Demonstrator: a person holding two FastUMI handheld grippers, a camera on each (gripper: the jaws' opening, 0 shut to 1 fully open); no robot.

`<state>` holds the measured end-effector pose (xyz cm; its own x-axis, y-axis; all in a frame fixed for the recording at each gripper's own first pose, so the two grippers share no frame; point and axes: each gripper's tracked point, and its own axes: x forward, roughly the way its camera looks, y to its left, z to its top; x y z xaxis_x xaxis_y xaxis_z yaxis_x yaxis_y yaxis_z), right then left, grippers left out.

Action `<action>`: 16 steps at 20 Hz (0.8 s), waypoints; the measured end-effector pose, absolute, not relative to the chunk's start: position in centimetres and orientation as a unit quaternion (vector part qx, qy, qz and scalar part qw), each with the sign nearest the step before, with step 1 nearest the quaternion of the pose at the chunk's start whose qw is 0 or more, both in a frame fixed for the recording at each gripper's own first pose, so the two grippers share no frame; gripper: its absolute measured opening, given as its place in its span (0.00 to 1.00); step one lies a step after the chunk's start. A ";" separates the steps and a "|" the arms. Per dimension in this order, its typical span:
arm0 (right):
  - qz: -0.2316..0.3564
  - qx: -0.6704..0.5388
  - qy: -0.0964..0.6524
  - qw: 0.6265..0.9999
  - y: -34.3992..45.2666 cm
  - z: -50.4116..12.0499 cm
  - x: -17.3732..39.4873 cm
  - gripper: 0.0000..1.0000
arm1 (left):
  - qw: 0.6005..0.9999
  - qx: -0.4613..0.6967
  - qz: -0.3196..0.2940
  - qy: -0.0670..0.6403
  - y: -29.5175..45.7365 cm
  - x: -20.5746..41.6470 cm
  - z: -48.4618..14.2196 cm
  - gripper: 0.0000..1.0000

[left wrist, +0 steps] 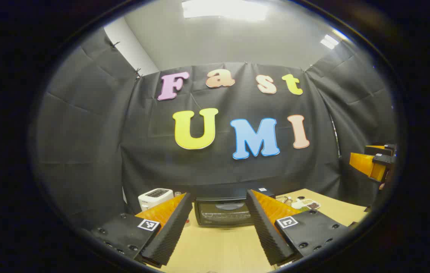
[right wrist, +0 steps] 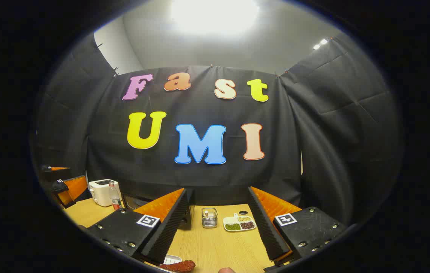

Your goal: Open the electric oven with the left hand, put the food in, and close the electric oven.

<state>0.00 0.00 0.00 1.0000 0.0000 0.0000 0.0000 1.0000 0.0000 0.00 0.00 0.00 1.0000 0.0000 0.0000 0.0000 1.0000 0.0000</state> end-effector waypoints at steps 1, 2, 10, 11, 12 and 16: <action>0.000 -0.001 0.001 1.000 0.0 0.0 0.0 0.95 | 1.000 0.000 -0.001 0.001 -0.2 -0.1 0.0 0.91; 0.000 0.001 0.001 1.000 -0.1 -0.1 0.0 0.95 | 1.000 0.000 -0.002 0.002 -0.2 -0.3 -0.1 1.00; 0.000 0.003 -0.003 1.000 -0.4 0.1 -0.1 0.95 | 1.000 0.003 -0.004 -0.001 -0.3 -0.4 0.3 1.00; 0.000 0.002 -0.003 1.000 -0.5 0.2 -0.1 0.95 | 1.000 0.003 -0.004 -0.001 -0.4 -0.4 0.4 1.00; 0.000 0.002 -0.002 1.000 -0.6 0.1 -0.1 0.95 | 1.000 0.003 -0.005 -0.001 -0.6 -0.4 0.4 1.00; 0.003 0.002 -0.004 1.000 -1.1 0.3 -0.2 0.95 | 1.000 0.006 -0.004 -0.004 -1.2 -0.5 0.7 0.99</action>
